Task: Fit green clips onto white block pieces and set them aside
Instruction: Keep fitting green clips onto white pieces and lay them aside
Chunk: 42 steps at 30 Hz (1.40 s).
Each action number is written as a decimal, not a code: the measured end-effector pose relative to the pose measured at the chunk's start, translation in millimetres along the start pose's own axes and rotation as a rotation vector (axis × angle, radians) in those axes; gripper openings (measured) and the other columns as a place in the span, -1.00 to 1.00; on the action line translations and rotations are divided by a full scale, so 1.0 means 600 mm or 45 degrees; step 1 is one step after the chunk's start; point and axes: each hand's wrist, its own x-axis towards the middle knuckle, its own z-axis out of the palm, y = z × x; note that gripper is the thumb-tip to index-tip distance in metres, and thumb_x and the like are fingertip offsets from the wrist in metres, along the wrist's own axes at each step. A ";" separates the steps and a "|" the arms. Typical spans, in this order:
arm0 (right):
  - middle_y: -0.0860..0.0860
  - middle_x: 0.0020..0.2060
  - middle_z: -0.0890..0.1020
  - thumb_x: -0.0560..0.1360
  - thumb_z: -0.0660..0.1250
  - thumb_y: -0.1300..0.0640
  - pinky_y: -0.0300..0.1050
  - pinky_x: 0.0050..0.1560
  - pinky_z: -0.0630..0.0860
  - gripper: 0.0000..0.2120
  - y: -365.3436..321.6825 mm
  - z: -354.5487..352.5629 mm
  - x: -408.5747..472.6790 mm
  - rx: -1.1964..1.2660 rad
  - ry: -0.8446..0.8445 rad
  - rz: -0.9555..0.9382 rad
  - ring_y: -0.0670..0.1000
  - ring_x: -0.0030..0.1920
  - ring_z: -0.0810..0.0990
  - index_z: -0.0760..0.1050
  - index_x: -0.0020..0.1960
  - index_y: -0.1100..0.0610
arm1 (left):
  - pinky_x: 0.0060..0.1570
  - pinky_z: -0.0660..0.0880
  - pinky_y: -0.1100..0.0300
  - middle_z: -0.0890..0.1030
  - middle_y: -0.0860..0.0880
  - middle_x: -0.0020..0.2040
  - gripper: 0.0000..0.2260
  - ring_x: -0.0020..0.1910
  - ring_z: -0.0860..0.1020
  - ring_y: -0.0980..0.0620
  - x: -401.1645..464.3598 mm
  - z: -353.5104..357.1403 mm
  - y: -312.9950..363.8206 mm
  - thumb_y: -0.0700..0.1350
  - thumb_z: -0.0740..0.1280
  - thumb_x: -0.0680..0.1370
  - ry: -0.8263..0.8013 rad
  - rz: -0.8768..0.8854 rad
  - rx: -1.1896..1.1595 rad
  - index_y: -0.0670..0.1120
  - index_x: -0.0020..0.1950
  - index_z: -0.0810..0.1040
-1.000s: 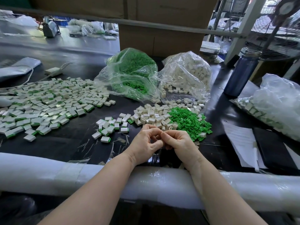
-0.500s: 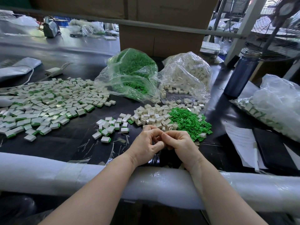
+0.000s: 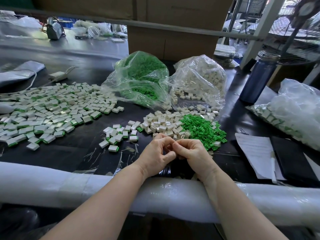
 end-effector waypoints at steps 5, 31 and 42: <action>0.08 -0.44 0.53 0.51 0.28 0.30 -0.38 -0.44 0.37 -0.83 -0.001 0.001 0.001 -0.017 0.028 0.013 -0.18 -0.48 0.44 0.61 -0.20 0.26 | -0.11 0.44 0.30 0.42 0.03 -0.06 -0.74 -0.15 0.45 0.05 -0.002 0.001 0.000 -0.29 0.33 0.45 -0.008 0.002 0.012 0.10 -0.21 0.50; 0.01 -0.33 0.64 0.39 0.43 0.36 -0.35 -0.28 0.49 -0.90 0.005 0.002 0.004 -0.244 0.236 -0.105 -0.16 -0.32 0.61 0.57 -0.19 0.19 | -0.12 0.55 0.20 0.63 -0.06 -0.26 -0.88 -0.27 0.59 0.05 0.002 -0.005 -0.006 -0.27 0.38 0.47 0.238 -0.143 -0.321 -0.05 -0.15 0.58; -0.06 -0.26 0.60 0.45 0.39 0.27 0.02 -0.07 0.55 -0.93 0.008 0.011 0.001 -0.721 0.337 -0.290 0.00 -0.20 0.57 0.55 -0.13 0.13 | -0.32 0.42 0.48 0.59 0.08 -0.35 -0.89 -0.42 0.52 0.31 0.001 -0.009 -0.006 -0.29 0.48 0.37 0.372 -0.095 -0.191 -0.10 -0.25 0.62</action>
